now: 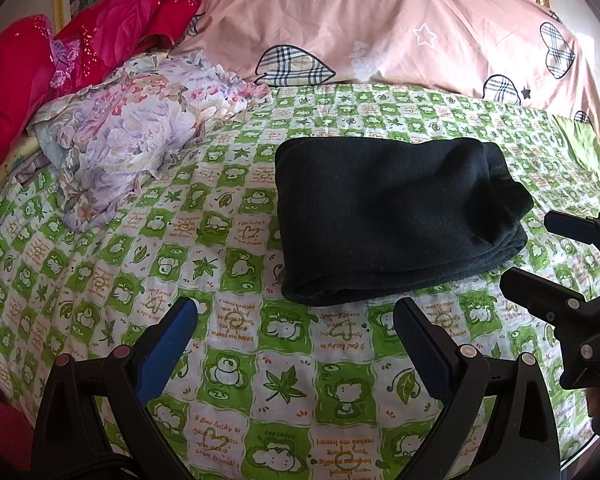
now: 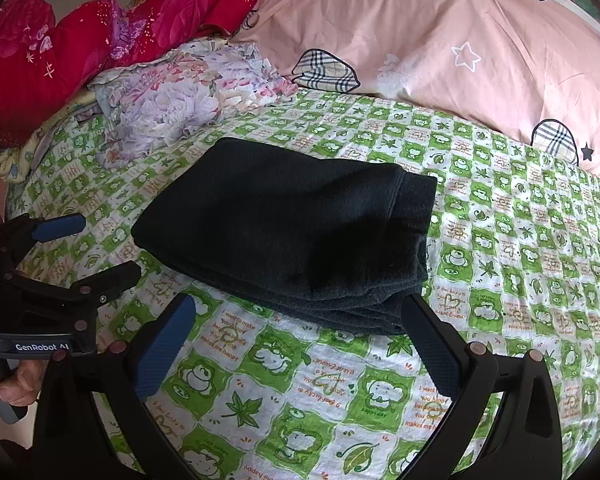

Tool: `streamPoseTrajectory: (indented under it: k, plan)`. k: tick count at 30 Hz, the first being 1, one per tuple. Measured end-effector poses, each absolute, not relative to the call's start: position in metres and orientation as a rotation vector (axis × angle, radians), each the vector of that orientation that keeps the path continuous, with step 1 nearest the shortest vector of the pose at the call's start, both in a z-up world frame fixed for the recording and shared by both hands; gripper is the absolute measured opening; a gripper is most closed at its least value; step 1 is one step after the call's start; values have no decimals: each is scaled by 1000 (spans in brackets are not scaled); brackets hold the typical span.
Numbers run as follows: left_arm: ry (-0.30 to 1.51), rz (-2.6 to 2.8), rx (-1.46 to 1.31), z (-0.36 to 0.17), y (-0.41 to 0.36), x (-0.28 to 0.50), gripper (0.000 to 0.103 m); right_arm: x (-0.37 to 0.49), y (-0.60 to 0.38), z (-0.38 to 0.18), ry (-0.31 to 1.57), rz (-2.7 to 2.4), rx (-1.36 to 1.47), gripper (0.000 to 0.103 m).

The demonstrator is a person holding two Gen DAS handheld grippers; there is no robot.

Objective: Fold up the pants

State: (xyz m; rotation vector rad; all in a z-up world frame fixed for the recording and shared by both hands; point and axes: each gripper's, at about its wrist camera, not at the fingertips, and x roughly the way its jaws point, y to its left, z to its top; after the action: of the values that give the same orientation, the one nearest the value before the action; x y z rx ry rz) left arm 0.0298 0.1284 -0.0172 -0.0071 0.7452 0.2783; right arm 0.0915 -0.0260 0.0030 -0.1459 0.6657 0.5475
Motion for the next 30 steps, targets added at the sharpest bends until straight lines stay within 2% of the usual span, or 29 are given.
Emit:
streamPoseTrajectory:
  k: [16,30]
  plan:
    - [748,256,-17,-4,138,43,98,101,-33,16,653,547,-142,102]
    - [767,258,-34,4,149,60,95,123,-60,17,711,522,-24,102]
